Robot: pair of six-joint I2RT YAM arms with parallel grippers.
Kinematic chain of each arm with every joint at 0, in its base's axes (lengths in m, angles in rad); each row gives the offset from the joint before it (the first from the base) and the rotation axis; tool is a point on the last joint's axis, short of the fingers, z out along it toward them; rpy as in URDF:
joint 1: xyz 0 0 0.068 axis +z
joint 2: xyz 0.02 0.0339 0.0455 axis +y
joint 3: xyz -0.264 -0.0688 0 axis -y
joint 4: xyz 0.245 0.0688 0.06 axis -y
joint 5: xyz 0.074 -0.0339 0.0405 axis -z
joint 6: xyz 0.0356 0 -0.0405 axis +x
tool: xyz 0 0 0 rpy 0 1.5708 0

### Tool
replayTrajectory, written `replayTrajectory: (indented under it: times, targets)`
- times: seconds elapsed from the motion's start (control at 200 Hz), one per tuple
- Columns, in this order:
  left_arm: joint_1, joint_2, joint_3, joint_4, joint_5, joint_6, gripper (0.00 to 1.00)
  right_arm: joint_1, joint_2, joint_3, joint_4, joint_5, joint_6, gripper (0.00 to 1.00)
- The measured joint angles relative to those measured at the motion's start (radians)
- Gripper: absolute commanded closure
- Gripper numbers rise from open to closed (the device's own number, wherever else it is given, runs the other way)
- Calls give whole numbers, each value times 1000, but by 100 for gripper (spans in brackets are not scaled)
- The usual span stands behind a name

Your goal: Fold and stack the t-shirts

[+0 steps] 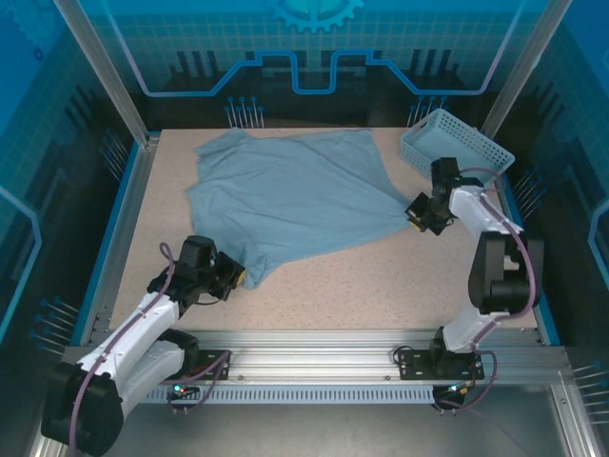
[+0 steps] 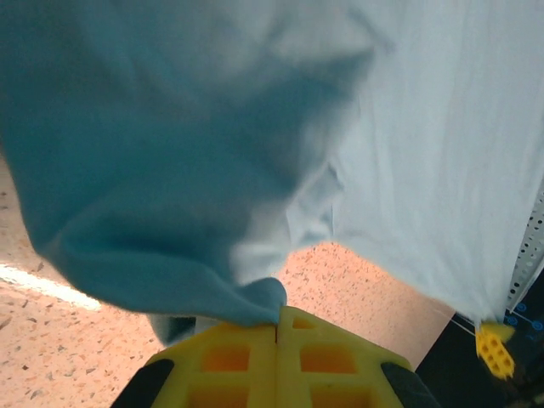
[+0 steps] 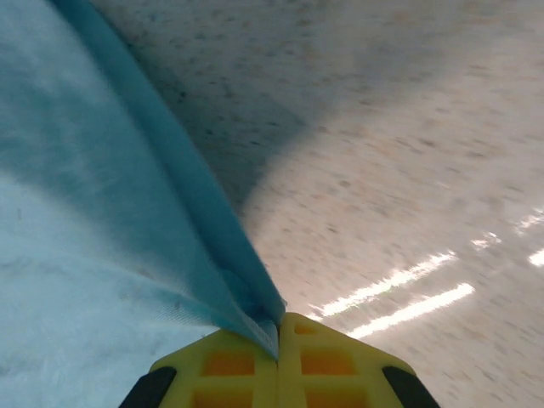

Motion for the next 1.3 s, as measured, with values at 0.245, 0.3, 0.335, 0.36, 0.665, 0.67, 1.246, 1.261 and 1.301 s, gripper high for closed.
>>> replayTrajectory:
  times: [0.245, 0.3, 0.335, 0.36, 0.665, 0.67, 1.246, 1.261, 1.301]
  targets:
    - [-14, -76, 24, -127, -79, -55, 100, 0, -154, -169, -61, 46, -3, 100]
    - [-16, -119, 26, -169, -101, -81, 100, 4, -158, -205, -74, 54, -4, 100]
    - [-17, -141, 26, -193, -110, -94, 100, 6, -161, -227, -81, 59, -5, 100]
    - [-17, -157, 26, -209, -115, -110, 100, 7, -163, -242, -83, 64, -5, 100]
    - [-43, -195, 24, -344, -140, -188, 100, 6, -149, -307, -92, 87, -19, 100]
    - [-44, -195, 24, -346, -140, -188, 100, 6, -148, -307, -92, 87, -19, 100]
    - [-51, -163, 224, -652, -289, -151, 100, 6, -96, -193, -127, 169, -64, 100]
    - [-51, -158, 217, -655, -290, -150, 100, 6, -93, -191, -127, 169, -66, 100]
    - [-51, -143, 204, -660, -293, -140, 95, 6, -84, -185, -127, 168, -70, 100]
